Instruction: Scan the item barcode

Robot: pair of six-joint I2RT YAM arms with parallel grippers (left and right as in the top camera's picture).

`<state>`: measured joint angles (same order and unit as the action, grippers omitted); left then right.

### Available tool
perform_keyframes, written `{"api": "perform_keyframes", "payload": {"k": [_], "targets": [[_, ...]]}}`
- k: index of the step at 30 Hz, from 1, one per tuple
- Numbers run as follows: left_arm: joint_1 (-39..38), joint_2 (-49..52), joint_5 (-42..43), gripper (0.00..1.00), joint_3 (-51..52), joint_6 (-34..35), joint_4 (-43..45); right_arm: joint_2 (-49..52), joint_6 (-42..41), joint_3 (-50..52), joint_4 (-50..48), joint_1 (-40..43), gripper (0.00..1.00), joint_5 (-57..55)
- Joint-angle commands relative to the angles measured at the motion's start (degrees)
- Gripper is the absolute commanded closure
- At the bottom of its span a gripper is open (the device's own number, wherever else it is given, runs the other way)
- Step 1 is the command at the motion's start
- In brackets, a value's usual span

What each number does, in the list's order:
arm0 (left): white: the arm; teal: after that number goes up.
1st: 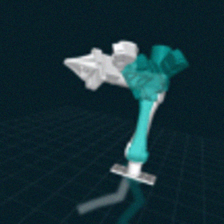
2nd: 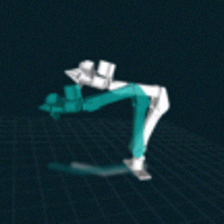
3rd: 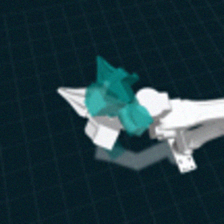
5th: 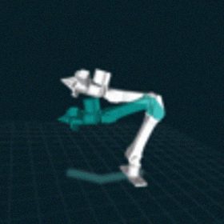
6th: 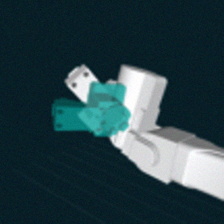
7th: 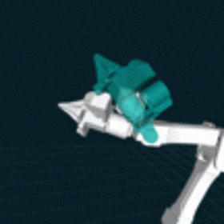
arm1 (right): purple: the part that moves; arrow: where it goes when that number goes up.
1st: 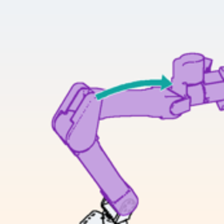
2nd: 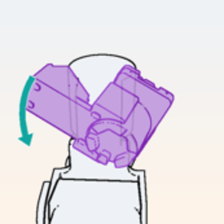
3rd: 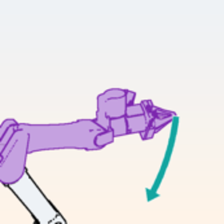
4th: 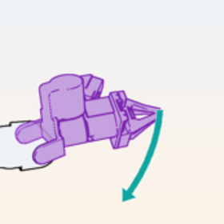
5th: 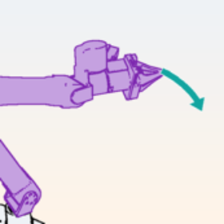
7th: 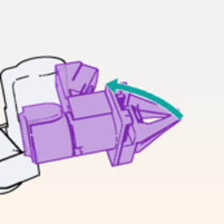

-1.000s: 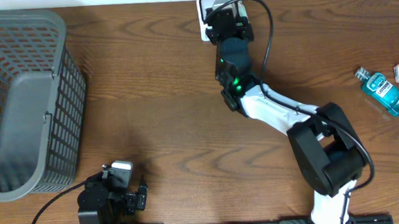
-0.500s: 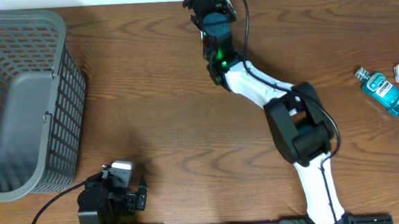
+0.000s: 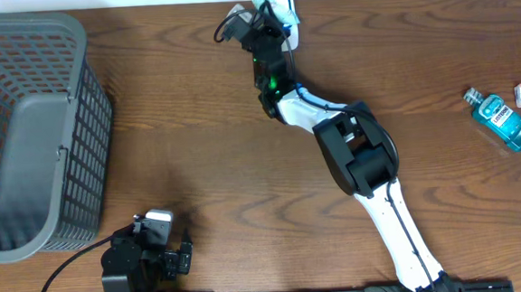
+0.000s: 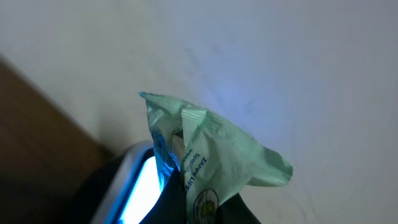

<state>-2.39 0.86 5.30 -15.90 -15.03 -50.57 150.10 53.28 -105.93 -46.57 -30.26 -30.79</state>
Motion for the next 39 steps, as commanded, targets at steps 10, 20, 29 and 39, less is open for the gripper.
{"api": "perform_keyframes", "payload": {"k": [10,20,29,39], "targets": [[0.2,-0.2,0.1,0.02,0.8,0.1,-1.7,-6.5,5.1,-1.3,-2.7,-0.2,0.99,-14.5],[0.2,-0.2,0.1,0.02,0.8,0.1,-1.7,-21.3,-7.8,-1.2,24.6,6.8,0.99,-33.6],[0.2,-0.2,0.1,0.02,0.8,0.1,-1.7,-26.5,-43.3,-1.2,66.9,19.7,0.99,-30.3],[0.2,-0.2,0.1,0.02,0.8,0.1,-1.7,-26.3,-61.7,0.0,85.5,38.0,0.99,-7.2]]}}
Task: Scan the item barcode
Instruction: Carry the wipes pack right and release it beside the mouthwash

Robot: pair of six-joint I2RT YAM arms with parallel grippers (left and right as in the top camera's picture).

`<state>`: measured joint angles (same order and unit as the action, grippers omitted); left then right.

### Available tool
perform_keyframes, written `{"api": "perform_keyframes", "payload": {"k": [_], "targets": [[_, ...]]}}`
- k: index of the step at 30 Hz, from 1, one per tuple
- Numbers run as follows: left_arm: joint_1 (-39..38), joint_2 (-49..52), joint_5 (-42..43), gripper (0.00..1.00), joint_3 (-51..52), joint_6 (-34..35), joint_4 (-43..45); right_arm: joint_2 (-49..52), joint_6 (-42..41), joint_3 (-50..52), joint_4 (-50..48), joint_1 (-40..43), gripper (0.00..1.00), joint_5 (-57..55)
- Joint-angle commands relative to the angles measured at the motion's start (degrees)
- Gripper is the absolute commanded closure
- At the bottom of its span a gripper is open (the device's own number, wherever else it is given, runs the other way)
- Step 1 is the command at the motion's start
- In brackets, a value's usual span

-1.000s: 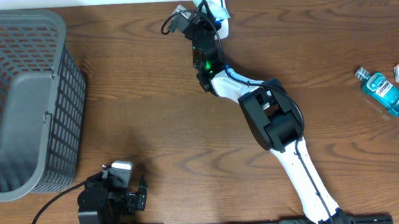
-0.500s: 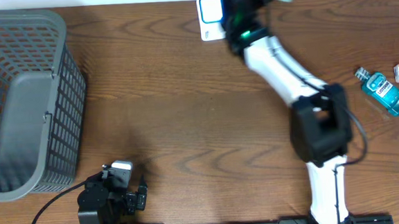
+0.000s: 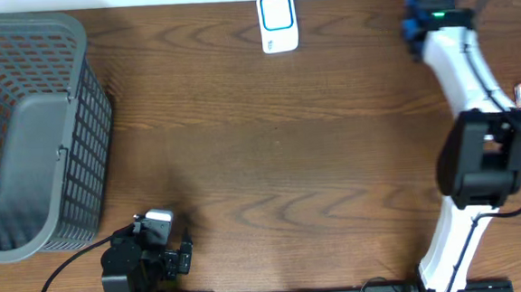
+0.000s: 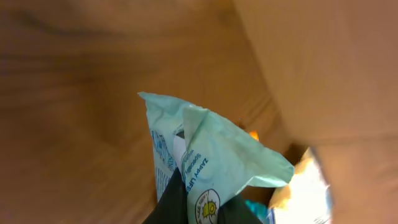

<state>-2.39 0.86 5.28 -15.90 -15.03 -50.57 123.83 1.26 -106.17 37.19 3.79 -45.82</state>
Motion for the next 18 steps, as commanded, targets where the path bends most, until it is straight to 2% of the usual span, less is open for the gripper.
{"api": "perform_keyframes", "payload": {"k": [1,5,10,11,14,16,18], "targets": [[0.2,-0.2,0.1,0.02,0.8,0.1,-1.7,-0.1,-10.7,0.3,2.5,5.3,0.99,9.3],[0.2,-0.2,0.1,0.02,0.8,0.1,-1.7,0.0,-14.7,0.3,5.1,10.5,0.99,15.1],[0.2,-0.2,0.1,0.02,0.8,0.1,-1.7,0.0,-15.8,0.3,6.6,15.0,0.98,20.2],[0.2,-0.2,0.1,0.02,0.8,0.1,-1.7,0.0,-16.1,0.3,7.0,15.5,0.92,21.2],[0.2,-0.2,0.1,0.02,0.8,0.1,-1.7,-0.2,-17.6,0.3,8.7,16.4,0.62,24.5],[0.2,-0.2,0.1,0.02,0.8,0.1,-1.7,-0.6,-21.1,0.3,10.1,16.4,0.57,27.5],[0.2,-0.2,0.1,0.02,0.8,0.1,-1.7,-1.5,-22.8,0.3,11.1,16.2,0.56,32.3]]}}
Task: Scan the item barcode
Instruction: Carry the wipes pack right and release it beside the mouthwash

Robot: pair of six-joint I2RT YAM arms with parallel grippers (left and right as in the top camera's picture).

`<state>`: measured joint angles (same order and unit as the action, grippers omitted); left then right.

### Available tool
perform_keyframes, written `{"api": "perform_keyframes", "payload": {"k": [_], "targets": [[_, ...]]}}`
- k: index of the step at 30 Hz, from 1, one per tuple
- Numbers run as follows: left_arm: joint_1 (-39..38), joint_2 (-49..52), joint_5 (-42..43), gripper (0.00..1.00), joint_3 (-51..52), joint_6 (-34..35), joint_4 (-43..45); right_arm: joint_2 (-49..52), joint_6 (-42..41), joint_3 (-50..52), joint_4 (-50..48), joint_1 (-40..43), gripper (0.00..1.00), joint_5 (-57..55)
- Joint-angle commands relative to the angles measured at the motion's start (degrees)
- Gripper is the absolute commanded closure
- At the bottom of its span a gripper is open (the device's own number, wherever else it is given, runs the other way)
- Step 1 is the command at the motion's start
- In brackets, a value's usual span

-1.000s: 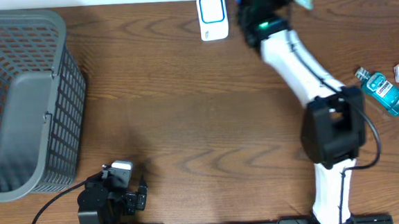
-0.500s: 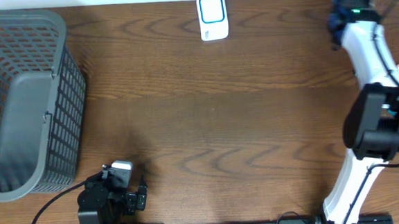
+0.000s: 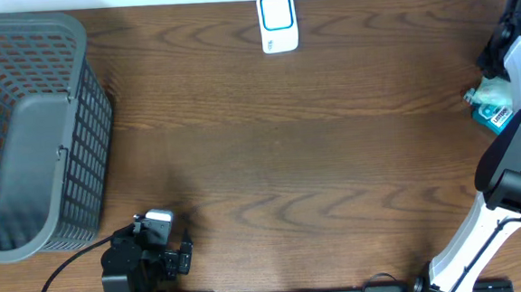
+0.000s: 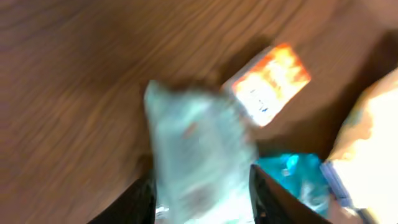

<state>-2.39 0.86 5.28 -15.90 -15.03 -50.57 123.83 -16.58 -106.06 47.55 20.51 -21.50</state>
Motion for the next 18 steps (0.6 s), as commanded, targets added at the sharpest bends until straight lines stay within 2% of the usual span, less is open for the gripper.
{"api": "perform_keyframes", "payload": {"k": [1,3,6,11,15,18], "targets": [[0.2,-0.2,0.1,0.02,0.8,0.1,-1.7,-2.0,-5.3,0.2,0.9,-0.6,0.54,10.2],[0.2,-0.2,0.1,0.02,0.8,0.1,-1.7,-3.9,-5.3,0.2,1.5,-0.7,0.37,15.2],[0.2,-0.2,0.1,0.02,0.8,0.1,-1.7,-7.3,-5.3,0.2,2.2,-1.0,0.07,19.9],[0.2,-0.2,0.1,0.02,0.8,0.1,-1.7,-15.4,-5.0,0.2,3.9,-2.3,0.07,31.0],[0.2,-0.2,0.1,0.02,0.8,0.1,-1.7,-24.2,-0.7,0.2,5.2,-4.6,0.21,37.0],[0.2,-0.2,0.1,0.02,0.8,0.1,-1.7,-31.8,-0.1,0.2,5.9,-6.5,0.17,36.9]]}}
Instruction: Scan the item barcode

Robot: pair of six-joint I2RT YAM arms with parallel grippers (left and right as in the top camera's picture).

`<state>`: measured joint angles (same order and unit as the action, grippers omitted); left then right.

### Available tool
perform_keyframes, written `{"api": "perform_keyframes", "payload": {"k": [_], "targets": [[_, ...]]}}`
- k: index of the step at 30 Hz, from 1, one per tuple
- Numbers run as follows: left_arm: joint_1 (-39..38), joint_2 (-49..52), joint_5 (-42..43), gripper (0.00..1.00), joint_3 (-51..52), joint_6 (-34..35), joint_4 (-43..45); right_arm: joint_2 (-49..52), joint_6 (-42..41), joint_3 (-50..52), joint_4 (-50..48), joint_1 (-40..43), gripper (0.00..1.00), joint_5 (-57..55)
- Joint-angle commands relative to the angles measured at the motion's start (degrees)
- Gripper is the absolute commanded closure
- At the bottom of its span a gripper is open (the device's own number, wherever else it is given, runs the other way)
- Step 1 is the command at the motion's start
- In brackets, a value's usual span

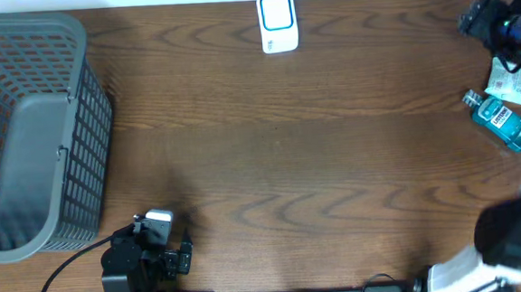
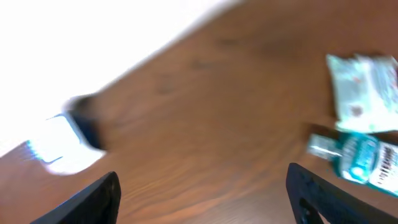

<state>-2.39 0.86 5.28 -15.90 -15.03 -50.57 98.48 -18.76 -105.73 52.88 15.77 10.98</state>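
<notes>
The pale green packet lies flat on the table at the far right, just above a blue mouthwash bottle. In the right wrist view the packet and the bottle show blurred at the right. My right gripper is open and empty, up-left of the packet, its fingers wide apart. The white scanner stands at the far edge, mid-table, and the scanner is a blur at the wrist view's left. My left gripper is parked at the near left edge.
A grey mesh basket fills the left side of the table. The right arm's white links run along the right edge.
My right gripper has let go of the green packet, which now lies on the table by the blue bottle. The gripper stands open and has moved toward the far edge, turned toward the scanner.
My right gripper first held the green packet at the scanner. It then held it at the far right corner, then low over the items at the right. Now the packet rests there and the gripper is empty. The left arm never moved.
</notes>
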Motion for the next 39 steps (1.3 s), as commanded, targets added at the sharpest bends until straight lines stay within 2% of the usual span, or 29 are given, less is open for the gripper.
{"api": "perform_keyframes", "payload": {"k": [1,3,4,6,12,23,31,39], "targets": [[0.2,-0.2,0.1,0.02,0.8,0.1,-1.7,-8.9,2.1,-0.2,0.7,-2.3,0.12,4.4],[0.2,-0.2,0.1,0.02,0.8,0.1,-1.7,-14.7,2.1,-0.2,1.4,-3.5,0.02,4.6],[0.2,-0.2,0.1,0.02,0.8,0.1,-1.7,-17.1,2.2,-0.2,1.9,-4.0,0.01,4.6],[0.2,-0.2,0.1,0.02,0.8,0.1,-1.7,-23.8,4.5,-0.2,3.8,-5.4,0.01,4.6],[0.2,-0.2,0.1,0.02,0.8,0.1,-1.7,-35.5,8.5,-0.2,10.0,-6.4,0.01,6.0],[0.2,-0.2,0.1,0.02,0.8,0.1,-1.7,-54.0,8.8,-0.2,15.5,-8.6,0.01,6.1],[0.2,-0.2,0.1,0.02,0.8,0.1,-1.7,-60.5,10.7,-0.2,23.4,-13.0,0.01,5.3],[0.2,-0.2,0.1,0.02,0.8,0.1,-1.7,-61.0,10.7,-0.2,41.4,-13.0,0.01,5.2]]}}
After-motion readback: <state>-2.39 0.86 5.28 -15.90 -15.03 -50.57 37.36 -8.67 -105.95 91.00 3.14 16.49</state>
